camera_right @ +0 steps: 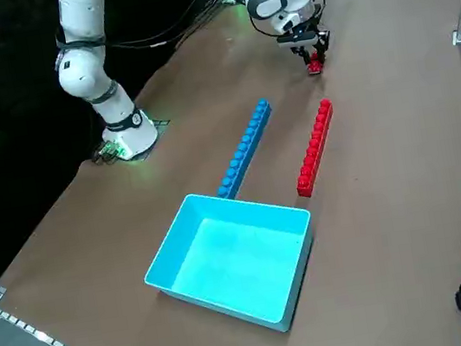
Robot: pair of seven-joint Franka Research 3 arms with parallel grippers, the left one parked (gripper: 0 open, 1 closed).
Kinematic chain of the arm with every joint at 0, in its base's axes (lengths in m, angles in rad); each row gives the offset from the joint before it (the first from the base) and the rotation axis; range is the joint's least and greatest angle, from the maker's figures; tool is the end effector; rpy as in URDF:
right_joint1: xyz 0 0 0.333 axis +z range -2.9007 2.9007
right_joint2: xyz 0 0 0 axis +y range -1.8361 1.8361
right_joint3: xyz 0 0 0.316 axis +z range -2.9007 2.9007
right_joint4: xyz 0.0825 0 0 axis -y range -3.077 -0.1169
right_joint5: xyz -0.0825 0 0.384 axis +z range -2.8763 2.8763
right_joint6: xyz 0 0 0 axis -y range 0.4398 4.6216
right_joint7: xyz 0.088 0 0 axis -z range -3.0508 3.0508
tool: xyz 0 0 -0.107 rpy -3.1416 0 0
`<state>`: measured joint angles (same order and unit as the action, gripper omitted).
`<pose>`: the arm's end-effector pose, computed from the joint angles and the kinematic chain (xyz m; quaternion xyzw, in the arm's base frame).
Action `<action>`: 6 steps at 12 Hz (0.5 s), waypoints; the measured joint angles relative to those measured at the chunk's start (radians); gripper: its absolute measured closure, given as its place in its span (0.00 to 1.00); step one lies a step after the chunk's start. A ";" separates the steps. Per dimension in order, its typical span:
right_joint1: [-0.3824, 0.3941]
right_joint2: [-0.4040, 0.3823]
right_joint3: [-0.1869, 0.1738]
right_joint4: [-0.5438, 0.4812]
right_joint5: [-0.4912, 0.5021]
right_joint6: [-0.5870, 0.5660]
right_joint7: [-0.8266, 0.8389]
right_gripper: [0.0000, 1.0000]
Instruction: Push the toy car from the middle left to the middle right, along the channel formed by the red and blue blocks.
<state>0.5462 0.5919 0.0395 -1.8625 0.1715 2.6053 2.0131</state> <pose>0.5488 0.3577 0.2121 -0.7018 0.7059 0.0377 0.0880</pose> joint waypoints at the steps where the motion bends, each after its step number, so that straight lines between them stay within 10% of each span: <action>1: 0.001 0.003 0.000 0.003 0.001 -0.001 0.000 0.55; 6: 0.002 0.029 -0.001 0.026 0.001 0.000 0.000 0.42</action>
<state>0.5480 0.6205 0.0388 -1.8362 0.1724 2.6056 2.0136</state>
